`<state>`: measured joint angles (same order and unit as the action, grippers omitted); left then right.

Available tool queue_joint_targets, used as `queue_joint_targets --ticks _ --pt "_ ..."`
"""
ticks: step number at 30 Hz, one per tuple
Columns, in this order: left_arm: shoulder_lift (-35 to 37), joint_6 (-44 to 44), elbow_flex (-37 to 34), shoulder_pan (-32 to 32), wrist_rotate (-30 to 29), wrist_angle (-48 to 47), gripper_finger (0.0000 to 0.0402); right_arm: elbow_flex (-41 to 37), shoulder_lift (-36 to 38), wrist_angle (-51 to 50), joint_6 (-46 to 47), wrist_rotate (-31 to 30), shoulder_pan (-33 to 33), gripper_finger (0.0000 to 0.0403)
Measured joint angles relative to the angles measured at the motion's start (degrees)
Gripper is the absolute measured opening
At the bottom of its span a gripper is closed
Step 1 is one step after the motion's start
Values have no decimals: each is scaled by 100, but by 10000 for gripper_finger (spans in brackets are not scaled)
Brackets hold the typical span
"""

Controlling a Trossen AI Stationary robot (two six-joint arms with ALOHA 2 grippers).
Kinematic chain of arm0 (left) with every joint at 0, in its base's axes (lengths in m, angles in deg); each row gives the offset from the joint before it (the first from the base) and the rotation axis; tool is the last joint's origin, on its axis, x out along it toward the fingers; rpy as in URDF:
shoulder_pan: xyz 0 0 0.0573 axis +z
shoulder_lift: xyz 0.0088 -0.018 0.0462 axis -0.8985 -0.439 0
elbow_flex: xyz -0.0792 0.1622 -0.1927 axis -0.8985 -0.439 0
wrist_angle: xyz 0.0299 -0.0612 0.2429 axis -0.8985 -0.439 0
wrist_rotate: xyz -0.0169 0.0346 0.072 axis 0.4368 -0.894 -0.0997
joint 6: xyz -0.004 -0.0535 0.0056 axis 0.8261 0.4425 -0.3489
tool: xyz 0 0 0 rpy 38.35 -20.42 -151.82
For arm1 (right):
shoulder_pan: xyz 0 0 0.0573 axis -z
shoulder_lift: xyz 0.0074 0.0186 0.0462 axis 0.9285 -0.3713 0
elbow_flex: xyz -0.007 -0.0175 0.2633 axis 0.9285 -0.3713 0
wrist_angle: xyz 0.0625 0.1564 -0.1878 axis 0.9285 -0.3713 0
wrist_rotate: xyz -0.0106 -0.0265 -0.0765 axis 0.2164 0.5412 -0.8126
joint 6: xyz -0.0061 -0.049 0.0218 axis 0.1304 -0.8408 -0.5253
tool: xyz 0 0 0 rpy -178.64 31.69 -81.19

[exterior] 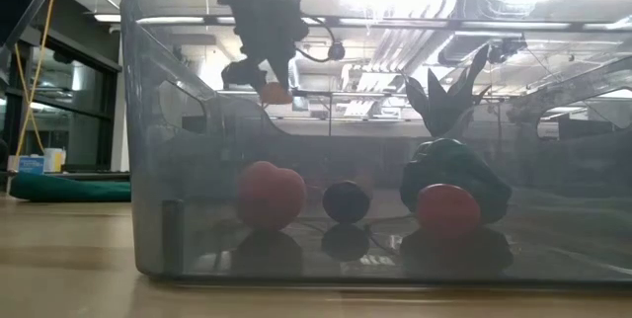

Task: Pick and placing Produce into tupperware
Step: Put the orange croissant into the black bin

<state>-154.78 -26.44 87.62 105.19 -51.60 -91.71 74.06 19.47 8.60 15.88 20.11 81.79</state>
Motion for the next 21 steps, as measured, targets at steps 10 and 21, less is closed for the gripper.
queue_joint_targets --ticks 10,21 --pt "0 -227 0 -198 1157 -119 196 0 2 6 149 -2 -1 245" --pt "0 -584 0 -706 2565 -111 196 0 2 155 231 -2 0 245"
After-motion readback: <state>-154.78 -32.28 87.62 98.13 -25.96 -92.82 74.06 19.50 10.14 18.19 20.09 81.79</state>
